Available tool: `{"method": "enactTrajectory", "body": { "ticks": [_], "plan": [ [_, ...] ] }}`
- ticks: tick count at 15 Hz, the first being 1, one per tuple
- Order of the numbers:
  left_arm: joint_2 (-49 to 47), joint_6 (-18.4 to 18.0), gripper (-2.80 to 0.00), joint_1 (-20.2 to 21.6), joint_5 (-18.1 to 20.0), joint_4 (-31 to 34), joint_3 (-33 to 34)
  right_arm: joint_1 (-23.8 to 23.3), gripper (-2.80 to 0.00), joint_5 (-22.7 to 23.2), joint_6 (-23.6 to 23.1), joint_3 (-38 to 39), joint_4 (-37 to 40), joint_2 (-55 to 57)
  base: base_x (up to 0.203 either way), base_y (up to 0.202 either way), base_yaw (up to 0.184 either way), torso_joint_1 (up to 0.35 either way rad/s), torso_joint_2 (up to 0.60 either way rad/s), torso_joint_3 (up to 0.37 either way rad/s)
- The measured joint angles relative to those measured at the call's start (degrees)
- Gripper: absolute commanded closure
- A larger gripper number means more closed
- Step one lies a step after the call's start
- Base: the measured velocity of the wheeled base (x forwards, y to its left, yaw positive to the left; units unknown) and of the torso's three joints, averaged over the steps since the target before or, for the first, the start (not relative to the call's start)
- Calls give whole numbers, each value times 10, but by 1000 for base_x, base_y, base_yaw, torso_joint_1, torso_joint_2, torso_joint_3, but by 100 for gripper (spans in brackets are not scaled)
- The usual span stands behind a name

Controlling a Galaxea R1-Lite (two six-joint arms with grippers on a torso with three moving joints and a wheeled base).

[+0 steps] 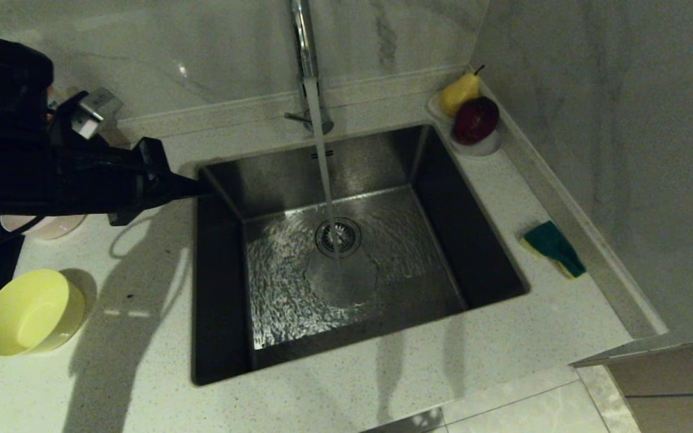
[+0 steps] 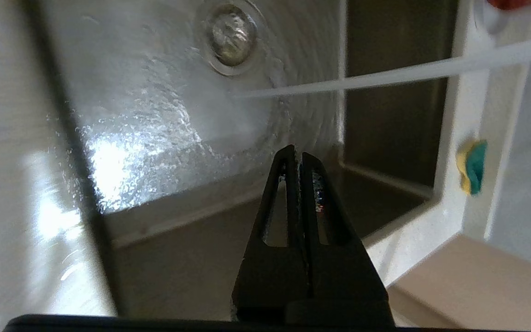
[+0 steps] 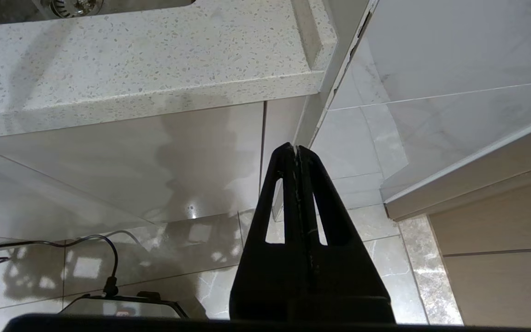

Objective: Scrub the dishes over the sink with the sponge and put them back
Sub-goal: Turn off the faucet

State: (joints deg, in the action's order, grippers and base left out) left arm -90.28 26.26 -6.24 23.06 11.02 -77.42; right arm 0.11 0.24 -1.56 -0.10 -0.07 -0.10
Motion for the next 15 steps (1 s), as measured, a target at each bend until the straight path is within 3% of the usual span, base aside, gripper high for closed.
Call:
{"method": "enactTrajectory", "body": {
  "ticks": [4,10,13,15],
  "plan": [
    [-61,22,0,-20,5,-75,-11,0,0,0,0,0,0,0,0,0,0,0,0,0],
    [-99,63,0,-44,7,-108,-43,0,0,0,0,0,0,0,0,0,0,0,0,0],
    [-106,103,0,-62,7,-140,-39,0,0,0,0,0,0,0,0,0,0,0,0,0],
    [-108,105,0,-69,7,-148,-38,0,0,0,0,0,0,0,0,0,0,0,0,0]
  ]
}}
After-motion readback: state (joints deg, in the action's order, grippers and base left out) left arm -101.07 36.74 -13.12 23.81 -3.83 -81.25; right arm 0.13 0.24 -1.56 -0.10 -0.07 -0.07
